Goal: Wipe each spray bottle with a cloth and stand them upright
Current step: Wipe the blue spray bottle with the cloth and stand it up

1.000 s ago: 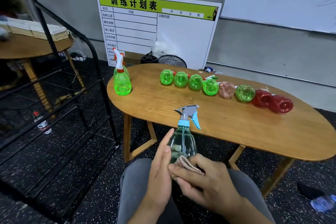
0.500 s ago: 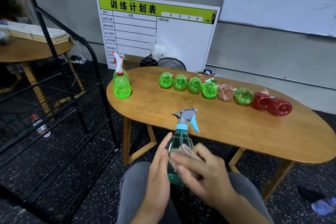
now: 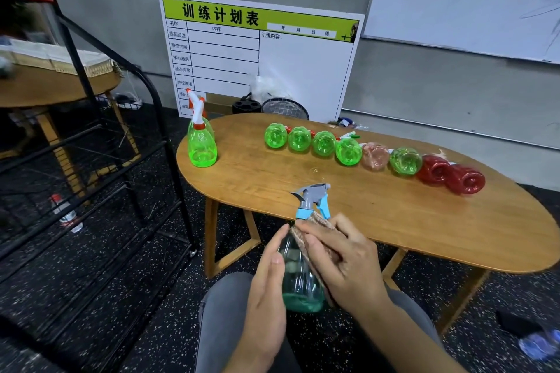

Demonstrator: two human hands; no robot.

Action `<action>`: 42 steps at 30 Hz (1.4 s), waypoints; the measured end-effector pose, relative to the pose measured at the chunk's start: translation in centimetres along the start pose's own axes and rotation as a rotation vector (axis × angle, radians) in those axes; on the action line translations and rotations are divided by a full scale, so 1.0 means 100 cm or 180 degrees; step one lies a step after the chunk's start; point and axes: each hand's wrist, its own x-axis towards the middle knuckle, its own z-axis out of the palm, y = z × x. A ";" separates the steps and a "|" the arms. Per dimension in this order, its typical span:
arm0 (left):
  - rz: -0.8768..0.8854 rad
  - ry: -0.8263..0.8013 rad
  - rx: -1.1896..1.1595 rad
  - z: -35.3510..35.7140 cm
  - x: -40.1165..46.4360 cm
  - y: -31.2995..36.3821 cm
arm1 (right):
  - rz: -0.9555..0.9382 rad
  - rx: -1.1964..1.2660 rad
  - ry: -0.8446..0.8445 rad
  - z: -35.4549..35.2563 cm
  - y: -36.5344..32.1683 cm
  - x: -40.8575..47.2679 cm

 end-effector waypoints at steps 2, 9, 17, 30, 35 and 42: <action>0.0039 0.0072 0.0003 -0.002 0.001 0.000 | -0.0307 -0.0042 -0.0227 0.000 -0.005 -0.012; -0.0012 -0.0041 -0.0047 -0.001 -0.001 0.006 | -0.1406 -0.0502 -0.0701 -0.009 0.003 -0.033; -0.0052 -0.0192 0.0220 0.004 -0.007 0.005 | 0.0123 0.0259 -0.0086 -0.010 0.014 0.003; 0.0090 -0.0238 0.0142 0.004 -0.009 0.010 | 0.0257 0.0585 0.0083 -0.018 0.007 0.008; 0.0066 -0.0290 0.0280 0.004 -0.009 0.008 | 0.0262 0.0376 -0.0103 -0.013 0.005 0.005; -0.0007 -0.0153 0.0081 0.000 -0.003 0.002 | -0.0923 -0.0237 -0.0599 -0.011 -0.003 -0.030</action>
